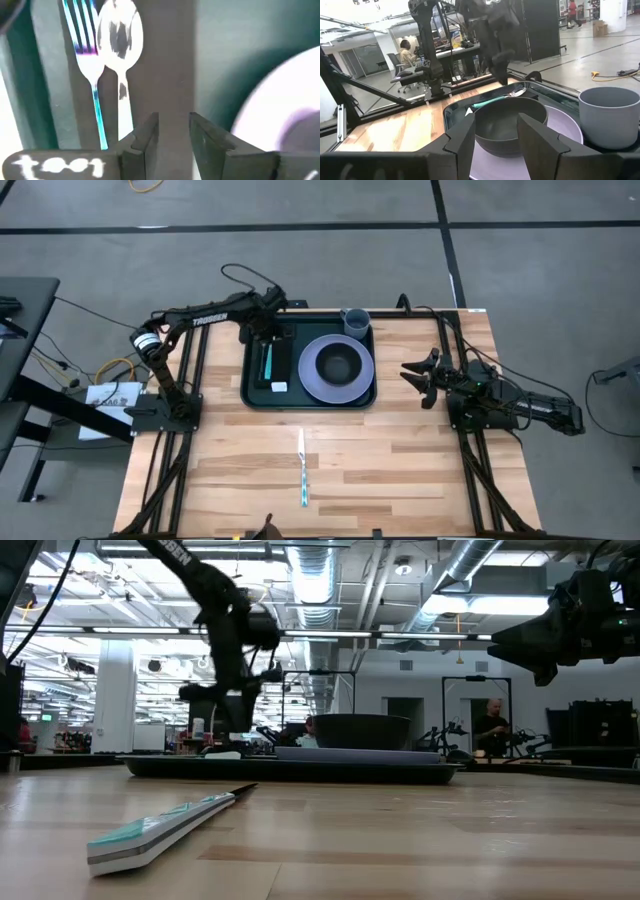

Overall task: Set up tray
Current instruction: Put the blue knife to the right of the green spoon on the black napkin

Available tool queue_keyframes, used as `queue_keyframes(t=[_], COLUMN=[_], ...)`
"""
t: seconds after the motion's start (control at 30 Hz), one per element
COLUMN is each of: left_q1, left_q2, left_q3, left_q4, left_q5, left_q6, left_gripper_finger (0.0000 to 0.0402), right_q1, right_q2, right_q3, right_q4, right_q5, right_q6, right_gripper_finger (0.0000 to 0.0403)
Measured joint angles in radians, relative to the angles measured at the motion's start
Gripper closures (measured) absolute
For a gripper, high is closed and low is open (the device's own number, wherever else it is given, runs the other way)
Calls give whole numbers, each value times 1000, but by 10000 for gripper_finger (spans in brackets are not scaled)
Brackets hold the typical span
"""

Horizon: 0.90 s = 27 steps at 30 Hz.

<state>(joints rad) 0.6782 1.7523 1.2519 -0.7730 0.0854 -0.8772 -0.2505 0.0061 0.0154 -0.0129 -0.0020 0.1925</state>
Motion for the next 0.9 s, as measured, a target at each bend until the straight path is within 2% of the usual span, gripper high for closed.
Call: queue_keyframes(t=[0.17,0.27,0.37,0.57,0.73,0.9], left_q1=[-72,-171,-302,-634,-885,-1048], left_q2=[-1,-1,-1,-1,0,-1], left_q3=[205,319,400,429,367,275], left_q4=[-183,-311,-422,-452,-332,-209], left_q5=[-47,-74,-87,-132,-217,-266], left_q6=[44,42,-36,-378,-769,-1063], left_gripper_finger=[309,308,308,308,308,308], right_q1=[0,0,0,0,0,0], right_q2=[0,0,0,0,0,0], right_q3=[0,0,0,0,0,0], right_q4=[0,0,0,0,0,0], right_q5=[0,0,0,0,0,0], right_q6=[0,0,0,0,0,0], right_gripper_finger=[264,266,266,266,264,266])
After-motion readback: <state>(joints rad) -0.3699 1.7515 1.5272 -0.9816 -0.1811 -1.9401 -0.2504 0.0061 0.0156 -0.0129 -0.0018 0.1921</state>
